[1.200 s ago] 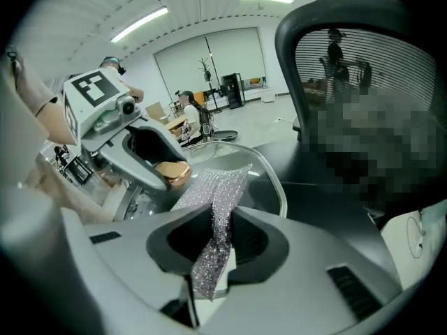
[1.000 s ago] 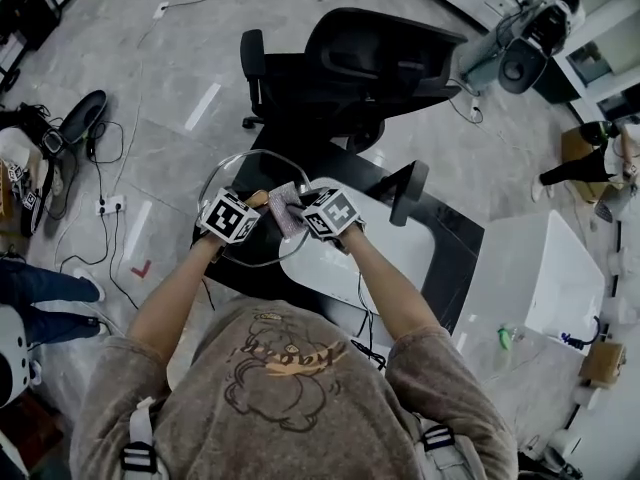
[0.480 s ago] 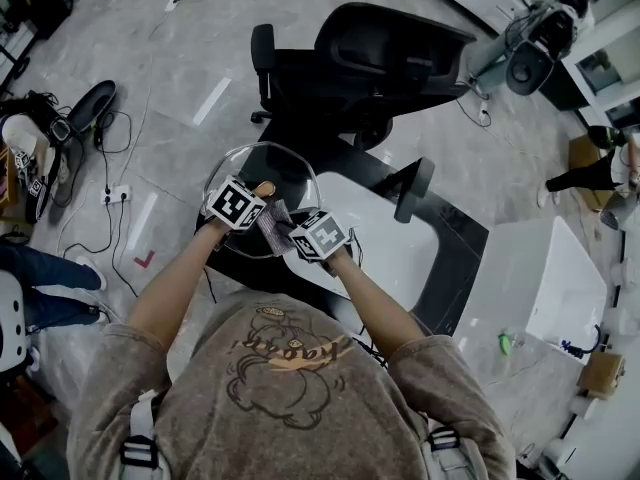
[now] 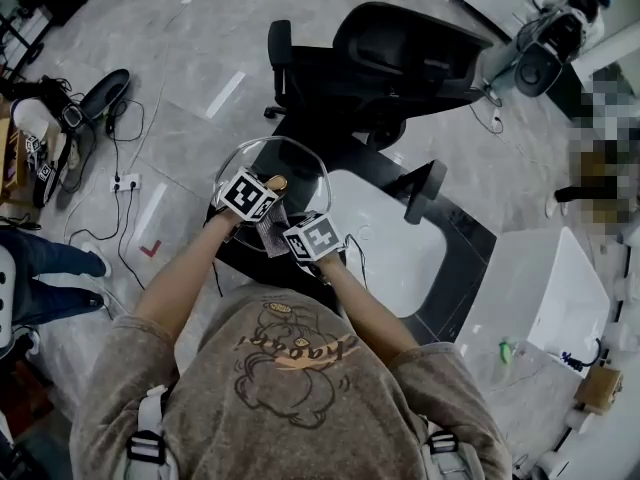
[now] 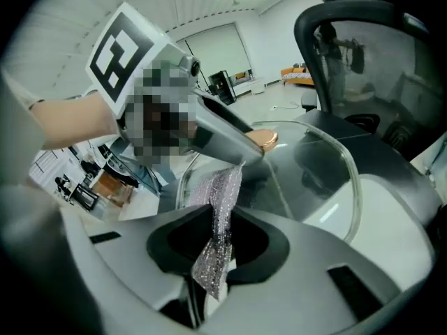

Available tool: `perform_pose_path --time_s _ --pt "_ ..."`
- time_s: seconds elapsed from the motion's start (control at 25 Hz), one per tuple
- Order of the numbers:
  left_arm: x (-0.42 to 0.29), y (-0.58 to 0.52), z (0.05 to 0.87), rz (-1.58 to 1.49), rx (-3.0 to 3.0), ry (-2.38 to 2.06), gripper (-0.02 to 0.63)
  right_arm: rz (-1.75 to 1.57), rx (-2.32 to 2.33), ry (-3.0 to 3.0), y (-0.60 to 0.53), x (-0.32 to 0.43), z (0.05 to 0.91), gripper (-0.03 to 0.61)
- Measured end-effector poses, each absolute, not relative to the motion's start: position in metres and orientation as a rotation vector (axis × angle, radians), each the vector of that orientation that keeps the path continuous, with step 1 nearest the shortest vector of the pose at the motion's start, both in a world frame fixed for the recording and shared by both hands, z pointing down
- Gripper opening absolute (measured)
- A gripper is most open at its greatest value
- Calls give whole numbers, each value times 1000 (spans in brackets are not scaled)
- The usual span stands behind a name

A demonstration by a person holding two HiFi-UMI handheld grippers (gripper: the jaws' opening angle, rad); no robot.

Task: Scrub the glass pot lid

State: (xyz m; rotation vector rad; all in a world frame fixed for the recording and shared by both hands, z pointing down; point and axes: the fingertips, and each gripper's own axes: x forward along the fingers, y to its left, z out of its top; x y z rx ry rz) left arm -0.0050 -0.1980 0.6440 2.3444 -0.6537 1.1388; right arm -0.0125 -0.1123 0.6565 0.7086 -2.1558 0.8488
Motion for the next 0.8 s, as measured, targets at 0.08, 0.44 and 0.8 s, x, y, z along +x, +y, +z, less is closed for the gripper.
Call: perform_pose_path --time_s 0.08,0.44,0.8 --pt "-5 -197 644 1138 2342 -651 193 865 686 -2177 -105 -19 650 86" --pt "-6 -198 644 1132 2347 -667 195 876 586 -2240 -85 -60 642 84" --pt "-4 -198 644 1129 2355 -667 195 738 527 -2159 -74 -47 666 84"
